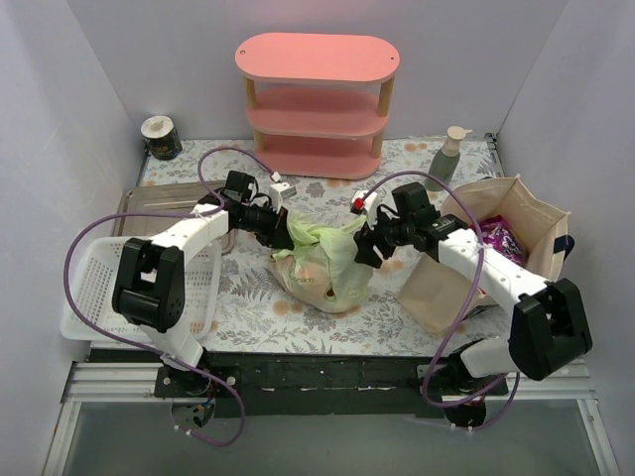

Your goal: Untie the knot of the grocery bags and take out the mixed food

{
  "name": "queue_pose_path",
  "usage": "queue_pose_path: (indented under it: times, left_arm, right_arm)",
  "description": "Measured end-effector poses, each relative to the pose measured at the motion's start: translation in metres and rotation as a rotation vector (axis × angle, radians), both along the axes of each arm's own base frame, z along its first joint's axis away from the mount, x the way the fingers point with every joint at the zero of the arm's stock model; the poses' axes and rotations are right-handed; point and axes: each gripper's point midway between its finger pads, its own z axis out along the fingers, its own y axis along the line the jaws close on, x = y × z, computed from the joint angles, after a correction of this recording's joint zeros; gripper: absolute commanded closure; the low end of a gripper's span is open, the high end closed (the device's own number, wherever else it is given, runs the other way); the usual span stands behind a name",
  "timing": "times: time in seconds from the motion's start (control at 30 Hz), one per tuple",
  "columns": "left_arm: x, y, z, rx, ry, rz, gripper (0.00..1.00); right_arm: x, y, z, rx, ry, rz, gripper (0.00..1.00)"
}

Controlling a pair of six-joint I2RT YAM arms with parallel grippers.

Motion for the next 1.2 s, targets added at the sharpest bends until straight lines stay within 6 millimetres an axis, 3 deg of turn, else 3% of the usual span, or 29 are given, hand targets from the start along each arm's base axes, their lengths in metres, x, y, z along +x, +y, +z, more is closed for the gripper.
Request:
queue_pose_path:
  times: [0.1,0.17,0.23,0.27,0.33,0.4,0.47,0.67,0.8,0.93,1.1,1.2]
  left_arm:
    - [-0.014,0.001,0.007,-0.024,0.012,0.002,0.99]
    - [-0.023,0.003,0.009,-0.029,0.023,0.014,0.78]
    - [-0.027,0.004,0.011,-0.033,0.023,0.019,0.42]
    - [-0.027,0.004,0.013,-0.036,0.021,0.022,0.28]
    - [-0.026,0.004,0.016,-0.035,0.009,0.026,0.21]
    - [-0.024,0.007,0.016,-0.016,0.001,0.039,0.2]
    - [-0.022,0.012,0.017,0.015,-0.023,0.05,0.19]
    - [-0.012,0.027,0.053,0.081,-0.215,0.055,0.18]
    - [-0.003,0.025,0.076,0.062,-0.298,0.064,0.18]
    - [0.013,0.015,0.079,0.025,-0.289,0.069,0.18]
    - [0.028,0.005,0.06,0.002,-0.214,0.079,0.27]
    - [0.028,0.003,0.05,0.0,-0.174,0.08,0.41]
  right_arm:
    - [0.024,0.002,-0.009,-0.042,-0.015,-0.043,0.48]
    - [0.047,0.009,-0.011,-0.062,-0.027,-0.062,0.51]
    - [0.076,0.021,-0.003,-0.064,-0.057,-0.079,0.51]
    - [0.091,0.027,0.002,-0.059,-0.078,-0.087,0.47]
    - [0.119,0.04,0.017,-0.039,-0.127,-0.099,0.4]
    - [0.14,0.051,0.034,-0.015,-0.175,-0.103,0.31]
    - [0.146,0.054,0.044,0.001,-0.198,-0.104,0.23]
    - [0.136,0.059,0.068,0.057,-0.217,-0.061,0.14]
    - [0.128,0.066,0.078,0.101,-0.209,-0.013,0.1]
    - [0.125,0.079,0.078,0.137,-0.177,0.038,0.07]
    - [0.122,0.094,0.059,0.151,-0.115,0.09,0.05]
    - [0.119,0.097,0.039,0.13,-0.068,0.097,0.17]
